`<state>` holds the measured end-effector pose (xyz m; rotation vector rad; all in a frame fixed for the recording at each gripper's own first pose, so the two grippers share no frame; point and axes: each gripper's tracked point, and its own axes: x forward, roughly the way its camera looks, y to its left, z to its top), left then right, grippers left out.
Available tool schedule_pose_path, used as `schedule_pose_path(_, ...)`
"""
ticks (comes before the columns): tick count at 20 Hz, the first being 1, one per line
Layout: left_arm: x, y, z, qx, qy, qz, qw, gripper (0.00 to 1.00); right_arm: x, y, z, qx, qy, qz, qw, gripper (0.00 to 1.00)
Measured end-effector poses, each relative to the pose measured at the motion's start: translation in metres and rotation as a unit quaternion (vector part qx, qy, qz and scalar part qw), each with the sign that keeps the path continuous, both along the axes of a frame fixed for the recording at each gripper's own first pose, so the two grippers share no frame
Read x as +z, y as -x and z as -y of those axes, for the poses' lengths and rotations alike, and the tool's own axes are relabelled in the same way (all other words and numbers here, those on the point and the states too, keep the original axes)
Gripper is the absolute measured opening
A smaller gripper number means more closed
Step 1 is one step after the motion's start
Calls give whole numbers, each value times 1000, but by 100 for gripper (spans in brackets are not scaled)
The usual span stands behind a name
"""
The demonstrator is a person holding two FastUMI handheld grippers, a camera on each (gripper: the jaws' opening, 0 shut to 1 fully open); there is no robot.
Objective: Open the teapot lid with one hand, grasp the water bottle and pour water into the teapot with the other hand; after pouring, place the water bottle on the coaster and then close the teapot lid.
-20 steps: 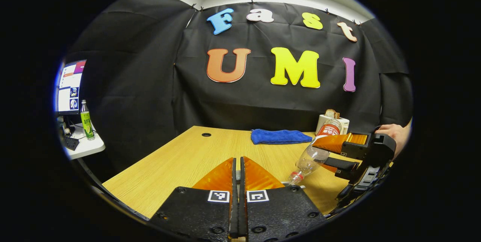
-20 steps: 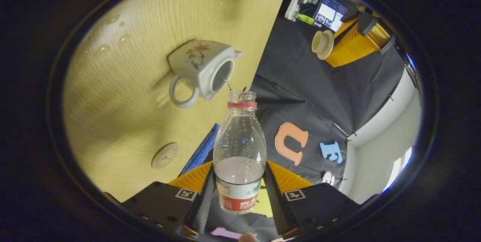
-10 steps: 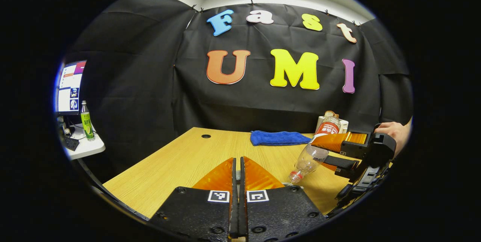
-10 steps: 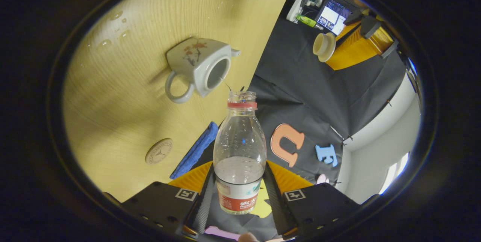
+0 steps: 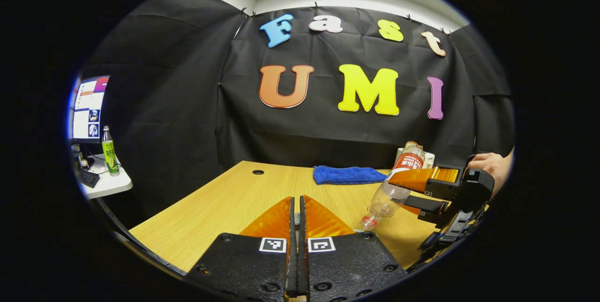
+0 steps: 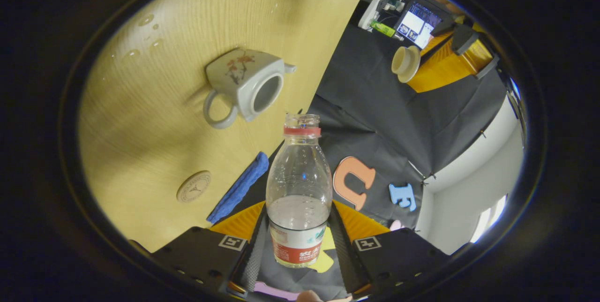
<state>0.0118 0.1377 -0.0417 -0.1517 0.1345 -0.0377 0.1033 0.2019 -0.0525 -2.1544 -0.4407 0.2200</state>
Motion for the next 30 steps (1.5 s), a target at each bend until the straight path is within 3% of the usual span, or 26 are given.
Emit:
schedule_pose_path(17, -3, 0, -12, 16, -8, -1, 1000, 3, -2, 1, -1, 11, -11, -6, 1000, 68)
schedule_pose_path(22, -1, 0, -18, 26, -3, 2, 1000, 3, -16, -5, 7, -1, -90, -69, 994, 69)
schedule_pose_path(27, 2, 3, -22, 34, -6, 6, 999, 2, -17, -9, 19, -17, -209, -122, 970, 68)
schedule_pose_path(28, 1, 3, -22, 33, -8, 5, 999, 3, -13, -8, 18, -16, -241, -135, 961, 69)
schedule_pose_path(30, -1, 1, -19, 33, -11, 2, 999, 3, -7, -2, 18, -22, -333, -183, 925, 69)
